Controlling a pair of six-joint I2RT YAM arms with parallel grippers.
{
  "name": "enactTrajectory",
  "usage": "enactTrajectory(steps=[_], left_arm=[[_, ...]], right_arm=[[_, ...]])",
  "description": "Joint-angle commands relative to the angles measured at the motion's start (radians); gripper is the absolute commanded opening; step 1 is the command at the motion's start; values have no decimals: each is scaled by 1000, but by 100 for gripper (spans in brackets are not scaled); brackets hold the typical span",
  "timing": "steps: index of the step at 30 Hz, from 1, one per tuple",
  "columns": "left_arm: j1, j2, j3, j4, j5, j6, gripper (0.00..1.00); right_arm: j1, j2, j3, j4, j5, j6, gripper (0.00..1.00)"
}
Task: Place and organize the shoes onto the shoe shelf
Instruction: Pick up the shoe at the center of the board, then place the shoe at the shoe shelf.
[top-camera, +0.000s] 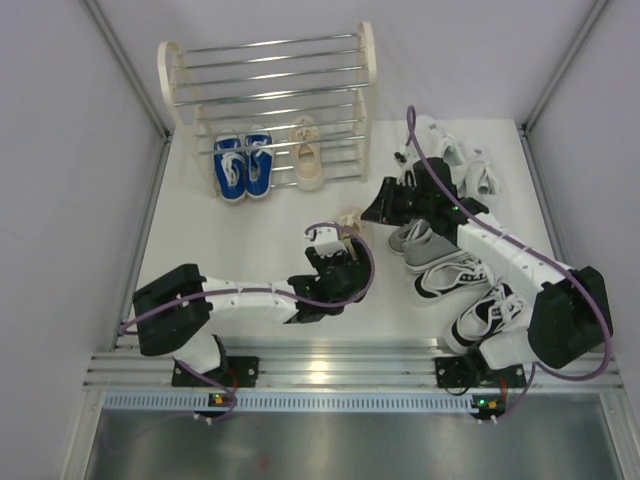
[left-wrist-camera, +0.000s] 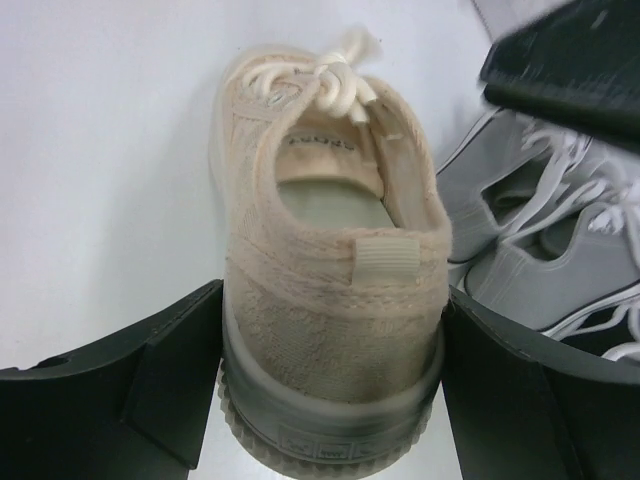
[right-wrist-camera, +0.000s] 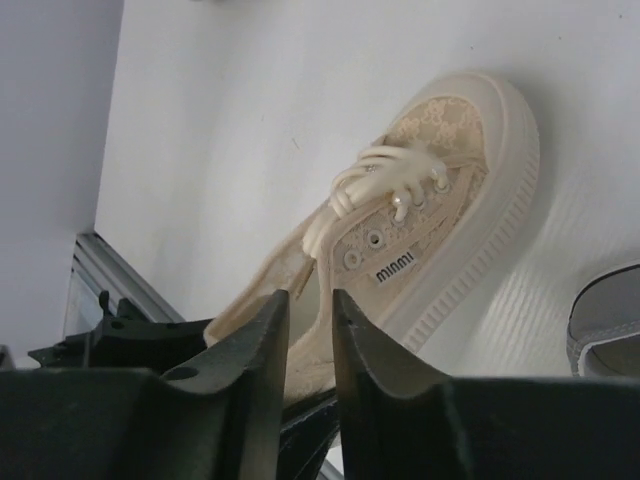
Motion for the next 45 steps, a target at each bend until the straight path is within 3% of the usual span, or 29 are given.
enactTrajectory(steps=[1, 6, 11, 13, 18, 25, 36, 45], left_arm=[[10, -65, -41, 10, -63, 74, 0], [10, -120, -115, 81, -63, 135, 0], [10, -178, -205, 131, -58, 171, 0], [10, -200, -234, 192, -58, 230, 0], [10, -278, -354, 382, -29, 443, 0], [34, -352, -481, 701, 61, 742, 0], [142, -398, -477, 737, 176, 761, 0], [183, -236, -313, 783, 201, 783, 0]], right_arm=[[-12, -61, 14, 94, -2, -30, 27], [-12, -64, 6, 104, -4, -50, 51], [-18, -83, 5, 96, -4, -90, 60], [-23, -97, 6, 94, -14, -134, 70], [-83, -158, -9, 87, -258, -347, 99], [-208, -276, -108, 93, -461, -517, 100], [-532, -416, -302, 288, -659, -450, 100], [-692, -442, -346, 321, -740, -427, 99]])
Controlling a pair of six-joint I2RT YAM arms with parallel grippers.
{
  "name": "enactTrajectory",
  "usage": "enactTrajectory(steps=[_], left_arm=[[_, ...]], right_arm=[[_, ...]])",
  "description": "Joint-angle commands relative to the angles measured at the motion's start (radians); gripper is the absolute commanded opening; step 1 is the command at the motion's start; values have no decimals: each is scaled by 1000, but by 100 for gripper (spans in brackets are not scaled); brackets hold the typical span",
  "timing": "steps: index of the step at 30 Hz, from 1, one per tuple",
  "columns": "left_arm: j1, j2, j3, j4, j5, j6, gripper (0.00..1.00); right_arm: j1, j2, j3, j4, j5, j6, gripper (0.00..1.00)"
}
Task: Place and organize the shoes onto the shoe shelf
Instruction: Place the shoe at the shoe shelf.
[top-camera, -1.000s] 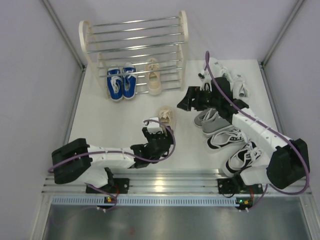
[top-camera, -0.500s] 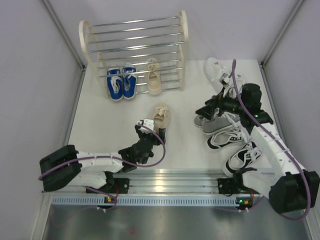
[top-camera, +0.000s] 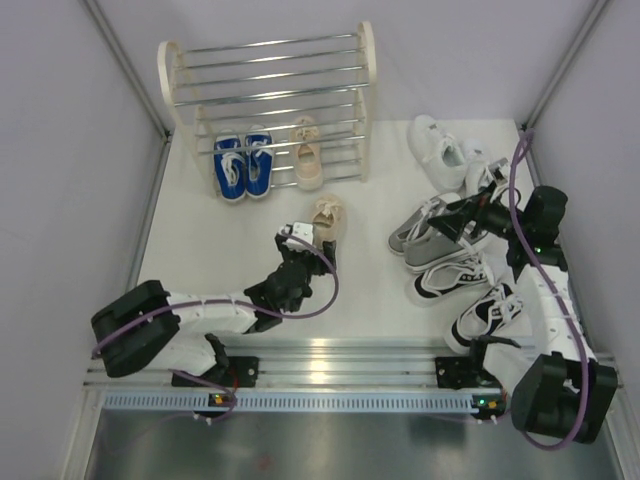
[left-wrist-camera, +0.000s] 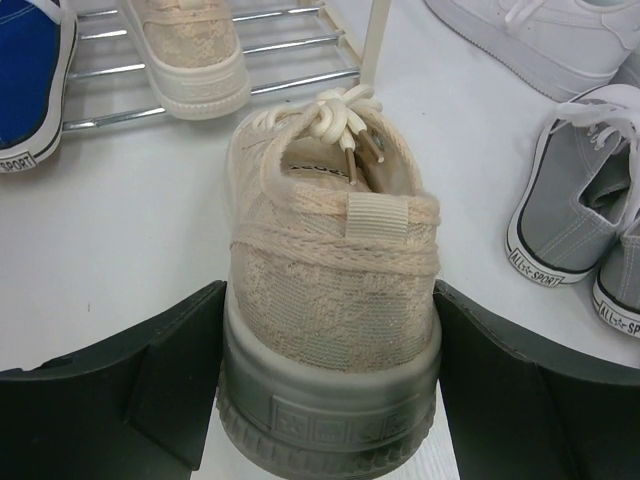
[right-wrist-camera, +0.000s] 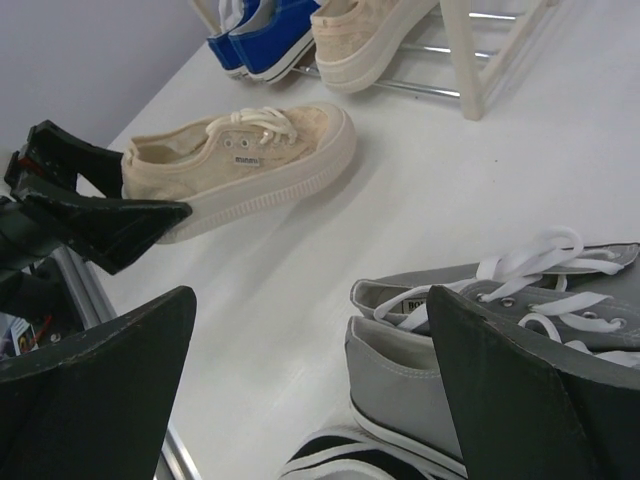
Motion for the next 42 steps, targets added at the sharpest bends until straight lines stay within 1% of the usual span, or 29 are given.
enactTrajectory(steps=[1, 6, 13, 18, 22, 31, 34, 42], left_arm=[[10, 48, 142, 184, -24, 41, 0], [35, 167, 254, 215, -49, 61, 0], [104, 317, 409, 196, -59, 24, 0], [155, 393, 528, 196, -6, 26, 0], [179, 466, 609, 196, 2, 44, 0], [227, 572, 731, 224, 10, 93, 0], [242, 597, 746, 239, 19, 96, 0], [297, 690, 804, 308, 88, 96, 0]], right_arm=[[-39, -37, -3, 90, -72, 4, 99], [-64, -44, -8, 92, -81, 5, 99], [-102, -44, -9, 103, -99, 28, 99], [-127, -41, -12, 113, -115, 47, 100], [-138, -37, -11, 119, -124, 53, 99], [-162, -34, -14, 133, -142, 73, 100], [-168, -32, -14, 136, -147, 77, 99], [-184, -21, -15, 145, -158, 88, 99]])
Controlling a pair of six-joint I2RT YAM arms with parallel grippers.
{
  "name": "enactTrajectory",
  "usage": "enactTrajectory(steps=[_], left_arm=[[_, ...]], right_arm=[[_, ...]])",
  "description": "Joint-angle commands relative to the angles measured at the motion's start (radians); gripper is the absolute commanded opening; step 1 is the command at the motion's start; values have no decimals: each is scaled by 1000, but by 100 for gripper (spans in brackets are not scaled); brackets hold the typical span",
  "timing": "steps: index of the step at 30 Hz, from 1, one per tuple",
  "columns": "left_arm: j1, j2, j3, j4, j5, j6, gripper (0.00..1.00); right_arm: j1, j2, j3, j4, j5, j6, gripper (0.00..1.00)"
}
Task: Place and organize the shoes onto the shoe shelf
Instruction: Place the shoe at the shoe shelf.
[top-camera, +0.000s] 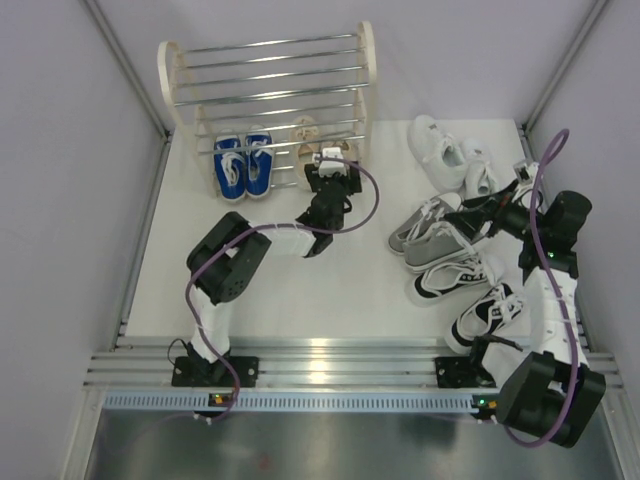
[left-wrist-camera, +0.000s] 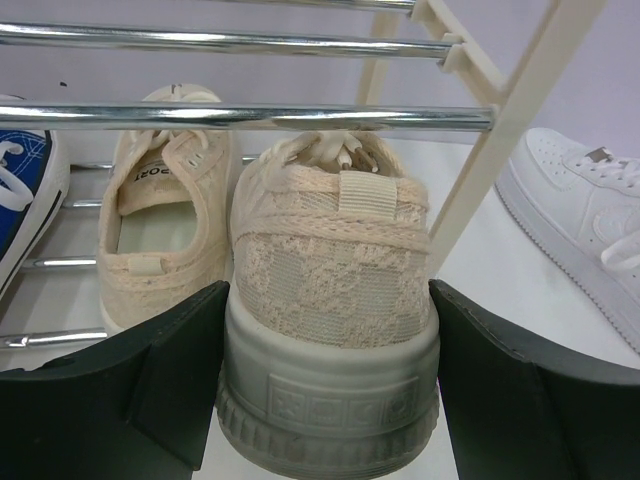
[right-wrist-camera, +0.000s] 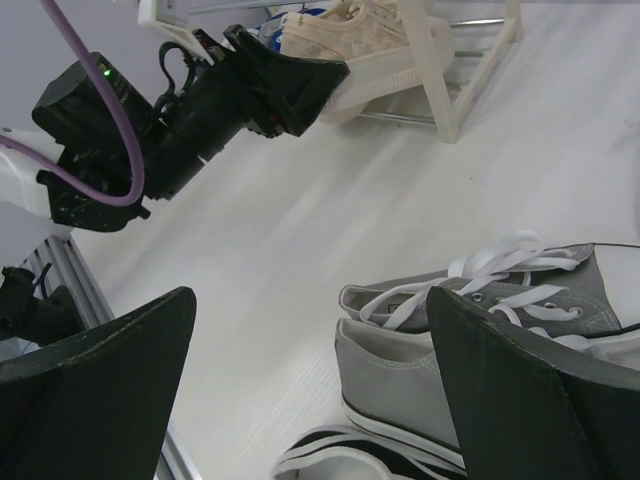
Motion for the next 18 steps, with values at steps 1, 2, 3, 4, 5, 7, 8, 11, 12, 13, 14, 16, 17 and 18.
enactTrajectory(steps=[1, 2, 3, 4, 5, 7, 8, 11, 12, 13, 14, 16, 17, 18], left_arm=[[23, 36, 82, 195, 47, 19, 0], [25, 49, 89, 214, 52, 27, 0], [25, 76, 102, 228, 52, 46, 0], [26, 90, 110, 240, 47, 57, 0], [27, 100, 116, 260, 47, 72, 0], [30, 138, 132, 294, 52, 97, 0], [31, 149, 141, 319, 46, 111, 0], [36, 184, 173, 333, 43, 117, 0], [37, 201, 179, 340, 41, 122, 0], [42, 208, 203, 340, 35, 123, 0], [43, 218, 213, 340, 33, 125, 0], [51, 247, 236, 347, 36, 129, 0], [53, 258, 260, 347, 38, 132, 0], [56, 274, 273, 344, 39, 134, 0]], right_arm=[[-20, 0, -4, 67, -32, -1, 99], [-23, 0, -4, 67, -33, -1, 99], [-24, 0, -5, 68, -33, 1, 99], [-27, 3, -5, 70, -38, 3, 100], [-29, 5, -4, 72, -38, 3, 99], [-32, 6, -5, 73, -39, 3, 99], [-33, 8, -5, 73, -39, 3, 99], [-38, 14, -7, 75, -41, 1, 99], [-38, 16, -7, 75, -41, 3, 99], [-41, 19, -8, 76, -42, 3, 99], [-43, 20, -8, 76, -42, 1, 100], [-46, 23, -8, 78, -44, 1, 100], [-46, 25, -8, 76, -46, 1, 99], [-47, 28, -10, 76, -46, 1, 99]])
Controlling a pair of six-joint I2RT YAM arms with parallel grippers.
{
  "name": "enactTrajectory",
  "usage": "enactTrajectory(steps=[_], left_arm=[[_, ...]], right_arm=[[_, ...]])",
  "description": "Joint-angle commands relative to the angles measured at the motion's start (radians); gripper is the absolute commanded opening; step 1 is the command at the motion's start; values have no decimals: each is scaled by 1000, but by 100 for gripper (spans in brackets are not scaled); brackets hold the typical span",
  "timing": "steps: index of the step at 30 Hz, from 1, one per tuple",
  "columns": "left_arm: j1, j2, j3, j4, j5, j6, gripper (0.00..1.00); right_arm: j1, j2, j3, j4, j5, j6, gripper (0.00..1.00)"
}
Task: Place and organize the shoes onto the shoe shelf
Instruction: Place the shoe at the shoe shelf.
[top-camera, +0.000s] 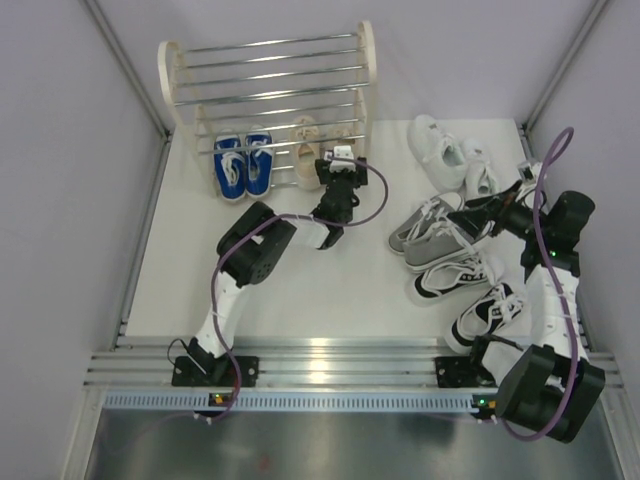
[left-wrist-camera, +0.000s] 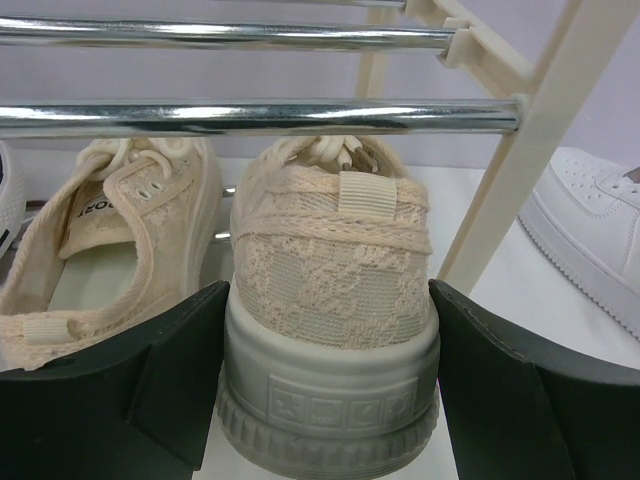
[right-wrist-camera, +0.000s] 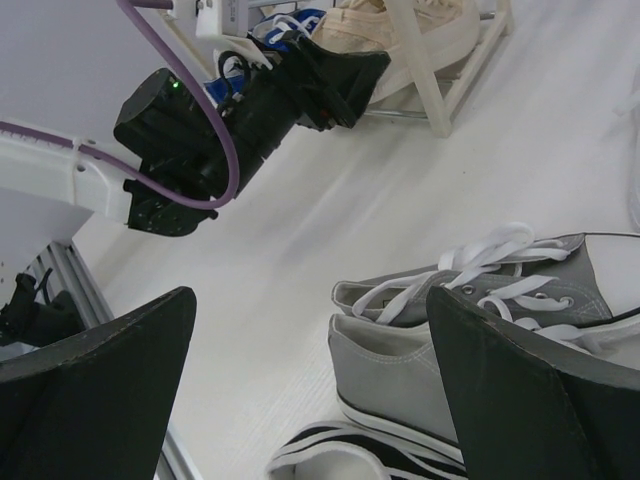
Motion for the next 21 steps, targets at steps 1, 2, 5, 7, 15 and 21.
enactTrajectory(steps=[1, 2, 5, 7, 15, 21], left_arm=[[19, 18, 90, 165, 15, 23, 0], [22, 26, 114, 155, 18, 17, 0], [33, 58, 145, 103, 27, -15, 0], [45, 73, 162, 58, 27, -42, 0], [49, 21, 44, 14, 13, -142, 41], [44, -61, -70, 4, 51, -171, 70]], right_arm=[[-18, 6, -8, 65, -30, -8, 100], [-18, 8, -8, 65, -30, -8, 99], [-23, 11, -9, 65, -32, -10, 99], [-27, 14, -9, 65, -32, -10, 99], [-36, 20, -5, 65, -35, -8, 99], [-39, 14, -6, 65, -36, -8, 99]])
